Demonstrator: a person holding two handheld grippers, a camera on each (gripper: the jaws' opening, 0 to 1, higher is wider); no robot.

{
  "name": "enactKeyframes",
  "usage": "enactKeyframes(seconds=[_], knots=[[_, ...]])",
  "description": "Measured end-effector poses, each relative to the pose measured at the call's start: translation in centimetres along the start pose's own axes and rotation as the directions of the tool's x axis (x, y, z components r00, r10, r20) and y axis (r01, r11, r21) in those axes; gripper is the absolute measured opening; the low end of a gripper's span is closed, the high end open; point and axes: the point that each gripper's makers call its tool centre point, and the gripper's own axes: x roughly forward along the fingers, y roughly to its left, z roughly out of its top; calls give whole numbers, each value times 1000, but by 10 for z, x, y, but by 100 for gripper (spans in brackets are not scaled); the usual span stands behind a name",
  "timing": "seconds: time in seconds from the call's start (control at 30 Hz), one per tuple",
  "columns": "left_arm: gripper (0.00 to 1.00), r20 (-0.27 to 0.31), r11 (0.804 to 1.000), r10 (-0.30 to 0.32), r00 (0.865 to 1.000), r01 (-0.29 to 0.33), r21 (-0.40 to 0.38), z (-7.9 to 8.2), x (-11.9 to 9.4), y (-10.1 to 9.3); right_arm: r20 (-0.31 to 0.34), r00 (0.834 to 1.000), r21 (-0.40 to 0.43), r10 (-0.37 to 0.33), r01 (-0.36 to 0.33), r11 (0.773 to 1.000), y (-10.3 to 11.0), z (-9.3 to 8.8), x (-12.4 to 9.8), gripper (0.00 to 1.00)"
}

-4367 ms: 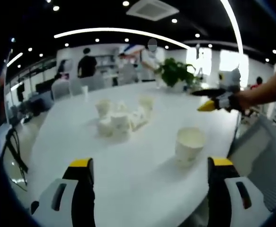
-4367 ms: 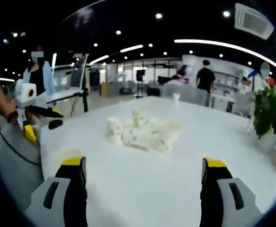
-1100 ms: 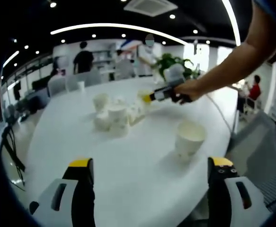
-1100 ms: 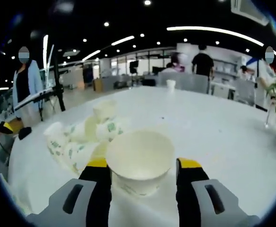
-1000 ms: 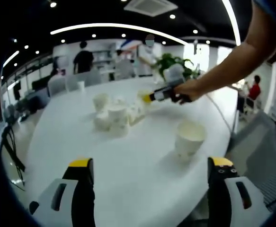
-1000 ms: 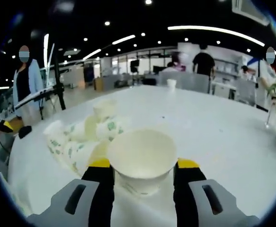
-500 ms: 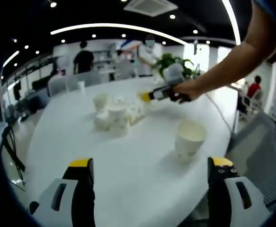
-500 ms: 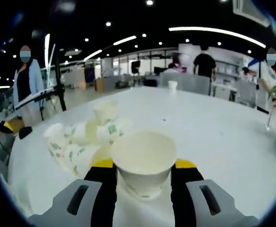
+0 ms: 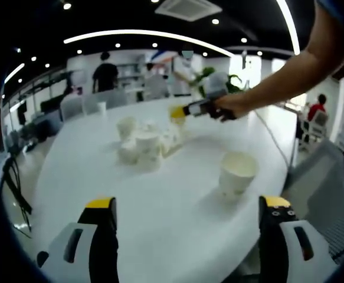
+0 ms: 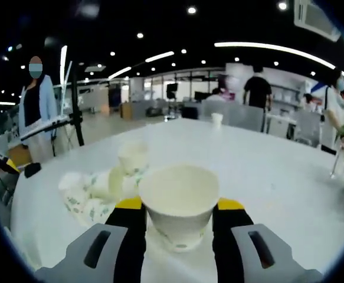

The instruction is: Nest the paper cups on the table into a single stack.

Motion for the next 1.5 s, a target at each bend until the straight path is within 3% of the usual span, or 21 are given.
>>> enactKeyframes(seconds=[0.17, 0.87, 1.5], knots=[[98, 3, 1000, 1, 1000, -1, 1, 2, -1, -1, 23, 1000, -23, 6, -6, 1000, -3, 20, -1, 41], [97, 11, 1000, 3, 1000, -3, 9, 3, -2, -2, 58, 998, -64, 11, -7, 998, -14, 61, -23, 39], [97, 19, 1000, 14, 1000, -14, 13, 5, -1, 1, 61, 997, -69, 38, -34, 997, -1, 71, -38, 39]])
